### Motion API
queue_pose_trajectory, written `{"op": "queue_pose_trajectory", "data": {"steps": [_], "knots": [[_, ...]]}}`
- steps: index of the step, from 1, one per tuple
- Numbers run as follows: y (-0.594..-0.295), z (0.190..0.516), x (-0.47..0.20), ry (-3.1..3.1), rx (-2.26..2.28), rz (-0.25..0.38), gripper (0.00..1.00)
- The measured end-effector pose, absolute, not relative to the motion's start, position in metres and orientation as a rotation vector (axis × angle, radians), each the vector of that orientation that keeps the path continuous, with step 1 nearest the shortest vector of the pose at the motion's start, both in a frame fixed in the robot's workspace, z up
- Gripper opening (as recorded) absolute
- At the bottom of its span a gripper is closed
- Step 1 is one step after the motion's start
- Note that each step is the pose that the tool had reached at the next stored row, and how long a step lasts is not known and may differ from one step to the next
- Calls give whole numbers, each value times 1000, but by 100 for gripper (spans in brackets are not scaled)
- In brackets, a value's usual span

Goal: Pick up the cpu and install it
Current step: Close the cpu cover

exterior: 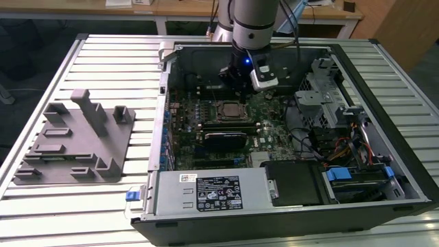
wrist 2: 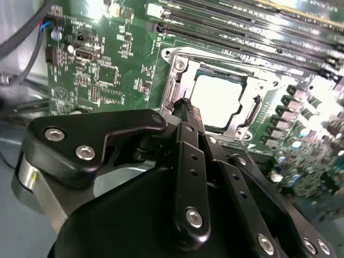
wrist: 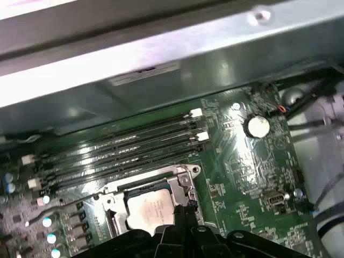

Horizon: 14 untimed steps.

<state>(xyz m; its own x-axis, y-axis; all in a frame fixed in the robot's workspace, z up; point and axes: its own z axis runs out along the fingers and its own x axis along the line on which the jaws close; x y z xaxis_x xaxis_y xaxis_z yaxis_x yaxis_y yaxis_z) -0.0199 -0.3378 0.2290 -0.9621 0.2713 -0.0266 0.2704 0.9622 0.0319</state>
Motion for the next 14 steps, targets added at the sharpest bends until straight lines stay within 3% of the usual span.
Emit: {"op": "queue_pose_trajectory", "data": {"steps": [14], "knots": [[-338,229,-21,3114,47,49,11]]}}
